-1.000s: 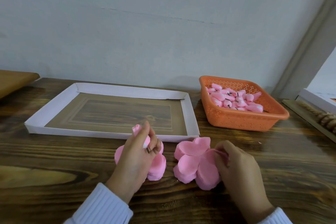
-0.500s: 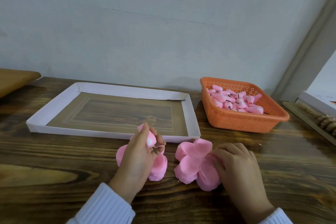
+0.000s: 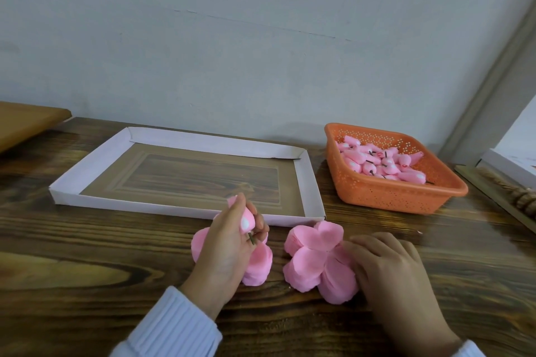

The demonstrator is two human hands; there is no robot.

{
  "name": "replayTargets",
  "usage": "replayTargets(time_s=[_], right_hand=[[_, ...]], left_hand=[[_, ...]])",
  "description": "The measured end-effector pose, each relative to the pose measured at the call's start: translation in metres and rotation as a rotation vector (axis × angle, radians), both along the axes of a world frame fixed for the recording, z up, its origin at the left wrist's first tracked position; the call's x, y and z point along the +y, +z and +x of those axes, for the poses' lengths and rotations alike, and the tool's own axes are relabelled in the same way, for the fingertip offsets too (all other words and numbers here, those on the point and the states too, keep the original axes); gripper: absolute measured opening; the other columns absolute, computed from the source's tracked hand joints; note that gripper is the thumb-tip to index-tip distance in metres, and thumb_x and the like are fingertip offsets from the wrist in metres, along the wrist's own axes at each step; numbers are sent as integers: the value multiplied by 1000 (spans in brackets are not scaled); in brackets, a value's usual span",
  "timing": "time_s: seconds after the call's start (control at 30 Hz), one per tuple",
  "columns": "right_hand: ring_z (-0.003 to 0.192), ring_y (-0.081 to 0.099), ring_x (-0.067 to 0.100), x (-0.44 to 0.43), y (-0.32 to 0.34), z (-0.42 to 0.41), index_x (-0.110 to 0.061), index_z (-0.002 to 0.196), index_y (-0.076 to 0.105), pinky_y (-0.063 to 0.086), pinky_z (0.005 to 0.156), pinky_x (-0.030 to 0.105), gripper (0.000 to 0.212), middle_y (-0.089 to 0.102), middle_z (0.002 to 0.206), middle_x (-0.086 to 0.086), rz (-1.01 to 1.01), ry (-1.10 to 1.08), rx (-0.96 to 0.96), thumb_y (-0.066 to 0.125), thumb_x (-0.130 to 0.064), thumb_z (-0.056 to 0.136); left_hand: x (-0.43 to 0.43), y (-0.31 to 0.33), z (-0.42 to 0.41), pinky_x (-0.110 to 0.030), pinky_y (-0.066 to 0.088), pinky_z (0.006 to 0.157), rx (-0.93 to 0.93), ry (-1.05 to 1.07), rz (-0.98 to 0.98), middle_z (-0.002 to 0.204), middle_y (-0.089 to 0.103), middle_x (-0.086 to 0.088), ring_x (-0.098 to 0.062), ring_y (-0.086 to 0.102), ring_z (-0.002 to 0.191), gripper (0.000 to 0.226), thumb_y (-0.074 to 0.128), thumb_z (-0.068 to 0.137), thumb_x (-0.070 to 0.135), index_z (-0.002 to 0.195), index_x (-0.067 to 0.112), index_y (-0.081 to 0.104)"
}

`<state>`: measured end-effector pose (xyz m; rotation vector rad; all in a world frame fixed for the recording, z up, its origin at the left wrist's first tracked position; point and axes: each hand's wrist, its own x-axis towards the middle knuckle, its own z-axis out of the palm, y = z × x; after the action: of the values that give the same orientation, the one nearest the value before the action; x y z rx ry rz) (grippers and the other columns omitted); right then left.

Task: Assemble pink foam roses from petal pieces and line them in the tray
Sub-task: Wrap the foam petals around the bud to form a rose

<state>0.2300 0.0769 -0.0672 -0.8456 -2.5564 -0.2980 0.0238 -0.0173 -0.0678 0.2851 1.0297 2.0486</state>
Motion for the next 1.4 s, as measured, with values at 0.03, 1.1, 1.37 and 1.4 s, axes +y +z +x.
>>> replayTargets(time_s=[0.03, 1.1, 1.37, 1.4], right_hand=[[76, 67, 26, 1, -1, 0, -21, 84, 77, 49, 60, 38, 40, 72, 84, -4, -10, 0, 10, 93, -10, 49], [84, 62, 26, -10, 29, -71, -3, 95, 59, 56, 60, 31, 9, 60, 95, 17, -1853, -49, 1264, 55, 1, 87], [52, 32, 10, -22, 8, -80, -16, 51, 32, 39, 53, 19, 51, 32, 52, 2, -978, 135, 1087, 64, 2, 87], [52, 32, 10, -23, 7, -80, -16, 51, 32, 39, 54, 20, 51, 32, 51, 1, -937, 137, 1073, 65, 2, 86]], left_hand=[[0, 0, 0, -32, 43, 66, -7, 1, -3, 53, 49, -7, -16, 47, 58, 45, 47, 97, 22, 54, 10, 55], [-11, 1, 8, -31, 46, 57, 411, 64, 67, 68, 63, 2, -13, 56, 56, 37, 64, 70, 61, 76, 25, 69], [-15, -2, 18, -34, 56, 65, 1206, 312, -30, 89, 70, 6, -18, 68, 80, 16, 76, 81, 27, 96, 21, 71], [-15, -3, 19, -33, 56, 66, 1245, 338, -35, 91, 69, 7, -16, 68, 82, 17, 75, 81, 24, 96, 17, 71]])
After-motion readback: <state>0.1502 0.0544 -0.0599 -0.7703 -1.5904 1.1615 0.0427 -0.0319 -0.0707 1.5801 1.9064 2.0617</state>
